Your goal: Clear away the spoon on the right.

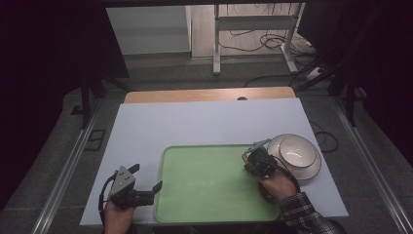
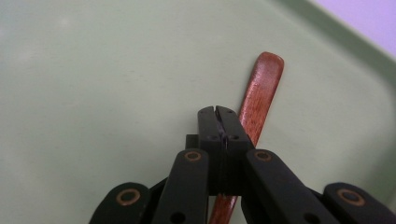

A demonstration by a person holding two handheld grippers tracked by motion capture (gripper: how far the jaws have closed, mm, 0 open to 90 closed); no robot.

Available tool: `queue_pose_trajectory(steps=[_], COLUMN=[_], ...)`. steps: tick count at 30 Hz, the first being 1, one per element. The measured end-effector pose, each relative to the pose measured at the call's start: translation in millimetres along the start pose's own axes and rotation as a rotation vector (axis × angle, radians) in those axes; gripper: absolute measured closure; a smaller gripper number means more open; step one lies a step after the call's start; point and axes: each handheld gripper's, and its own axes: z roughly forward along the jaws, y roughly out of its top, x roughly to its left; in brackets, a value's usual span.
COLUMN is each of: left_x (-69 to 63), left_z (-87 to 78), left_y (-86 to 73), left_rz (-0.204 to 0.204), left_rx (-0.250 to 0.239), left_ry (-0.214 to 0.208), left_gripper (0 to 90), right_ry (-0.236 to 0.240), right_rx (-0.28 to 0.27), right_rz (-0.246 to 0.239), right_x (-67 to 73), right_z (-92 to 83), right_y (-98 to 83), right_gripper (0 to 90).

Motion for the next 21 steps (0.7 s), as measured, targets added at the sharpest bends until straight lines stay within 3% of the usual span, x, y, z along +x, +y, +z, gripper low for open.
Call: queue_pose_trajectory(steps=[16,21], left_x=[0.0,-0.1], left_z=[-0.1,0.1], left_y=[0.0,0.0], left_rz=[0.0,0.0], left_rx=[0.0,0.0], left_ry=[0.001,0.001], left_gripper=[0.3,0.3], right_ry=[-0.104,-0.094], right_rx=[0.019,0.007], right_rz=[0.071,0.073], right_x=[-19.5,-19.6], right_z=[-5.7,-7.0], right_y=[-9.5,-9.5], right_gripper=[90.0,90.0])
